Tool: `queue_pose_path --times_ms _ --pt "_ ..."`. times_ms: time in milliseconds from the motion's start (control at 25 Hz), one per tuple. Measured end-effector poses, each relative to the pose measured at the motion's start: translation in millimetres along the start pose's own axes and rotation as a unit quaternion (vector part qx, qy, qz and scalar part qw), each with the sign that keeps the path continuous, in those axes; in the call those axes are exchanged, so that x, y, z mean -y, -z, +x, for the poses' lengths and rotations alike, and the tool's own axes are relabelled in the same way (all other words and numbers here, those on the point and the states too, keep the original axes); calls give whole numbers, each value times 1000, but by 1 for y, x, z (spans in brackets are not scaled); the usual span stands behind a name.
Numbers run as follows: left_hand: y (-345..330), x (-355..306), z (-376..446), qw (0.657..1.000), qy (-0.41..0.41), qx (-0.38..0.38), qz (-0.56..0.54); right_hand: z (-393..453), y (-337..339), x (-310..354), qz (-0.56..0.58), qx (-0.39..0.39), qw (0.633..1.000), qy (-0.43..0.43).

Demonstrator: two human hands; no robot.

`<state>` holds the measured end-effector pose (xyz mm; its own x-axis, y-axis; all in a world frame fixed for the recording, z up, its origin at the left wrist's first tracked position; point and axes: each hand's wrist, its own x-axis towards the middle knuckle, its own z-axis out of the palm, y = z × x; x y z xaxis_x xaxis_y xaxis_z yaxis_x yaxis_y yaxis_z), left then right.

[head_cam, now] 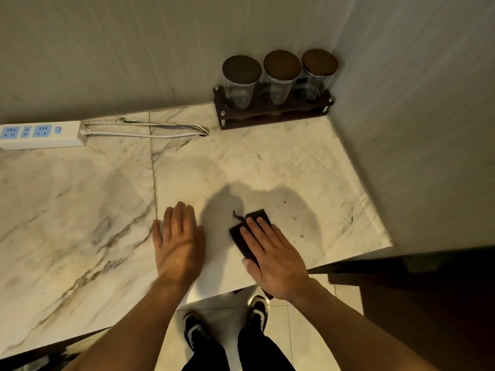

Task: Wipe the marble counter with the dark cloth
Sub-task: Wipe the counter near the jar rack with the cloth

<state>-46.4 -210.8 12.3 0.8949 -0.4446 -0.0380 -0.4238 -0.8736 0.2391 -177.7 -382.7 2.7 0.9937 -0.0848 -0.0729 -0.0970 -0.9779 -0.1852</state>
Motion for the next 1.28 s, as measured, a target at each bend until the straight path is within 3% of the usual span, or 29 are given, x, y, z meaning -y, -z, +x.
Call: queue_pose_path --times_ms 280,600,920,1280 --pt "-14 -32 13 999 12 -16 -49 12 16 -48 -42 77 982 166" --pt "-30 -39 19 999 41 -8 -3 58 23 -78 -42 85 975 200" --pt "-27 -41 20 999 38 4 13 120 31 -99 -47 66 984 160" --pt "-27 -41 23 997 50 33 45 186 38 -109 -31 32 999 8"
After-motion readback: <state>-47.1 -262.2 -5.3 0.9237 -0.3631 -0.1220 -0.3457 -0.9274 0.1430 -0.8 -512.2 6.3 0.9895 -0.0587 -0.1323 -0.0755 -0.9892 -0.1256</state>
